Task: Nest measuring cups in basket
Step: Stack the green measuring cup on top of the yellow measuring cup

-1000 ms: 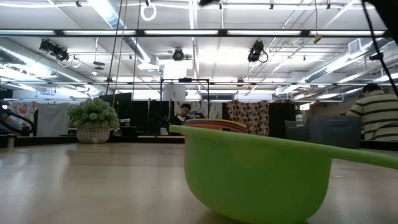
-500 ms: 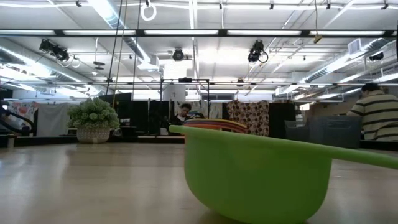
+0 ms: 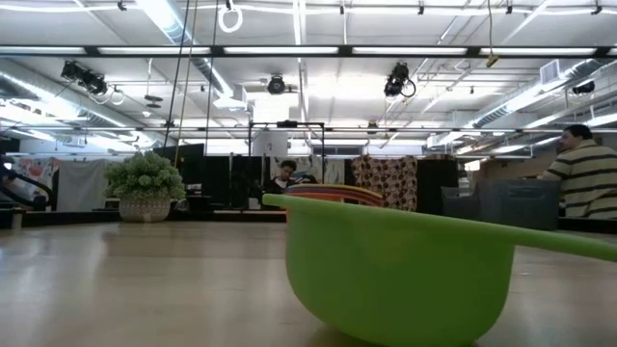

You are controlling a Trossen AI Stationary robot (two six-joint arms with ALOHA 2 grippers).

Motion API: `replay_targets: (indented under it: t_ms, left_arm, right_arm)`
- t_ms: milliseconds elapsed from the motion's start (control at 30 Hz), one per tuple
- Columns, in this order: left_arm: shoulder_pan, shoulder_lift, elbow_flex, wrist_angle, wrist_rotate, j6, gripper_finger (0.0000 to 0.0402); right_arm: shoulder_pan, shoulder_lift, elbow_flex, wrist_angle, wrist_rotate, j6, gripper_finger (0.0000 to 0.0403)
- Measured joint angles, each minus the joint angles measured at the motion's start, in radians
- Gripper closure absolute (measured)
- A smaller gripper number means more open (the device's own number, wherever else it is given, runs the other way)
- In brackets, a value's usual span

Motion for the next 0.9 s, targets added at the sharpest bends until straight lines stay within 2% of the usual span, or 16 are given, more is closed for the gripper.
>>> replay_targets:
  t_ms: [200,467,600,733,900]
  left_arm:
    - [-0.032,0.0,-0.17,0.119,-0.054,0.103,0.0285]
    - [-0.091,0.0,-0.361,0.427,-0.125,0.014,0.0285]
    - [-0.117,0.05,-0.383,0.512,-0.177,0.022,0.0285]
    - [-0.137,0.128,-0.383,0.596,-0.175,0.056,0.0285]
    - [-0.14,0.199,-0.383,0.67,-0.166,0.005,0.0285]
  right_arm:
    - [0.0,-0.001,0.0,-0.017,0.0,0.0,0.0375]
    - [0.0,0.002,0.0,-0.016,0.0,0.0,0.0375]
    - [0.0,0.002,0.0,-0.017,0.0,0.0,0.0375]
    - [0.0,0.002,0.0,-0.017,0.0,0.0,0.0375]
    - [0.0,0.002,0.0,-0.017,0.0,0.0,0.0375]
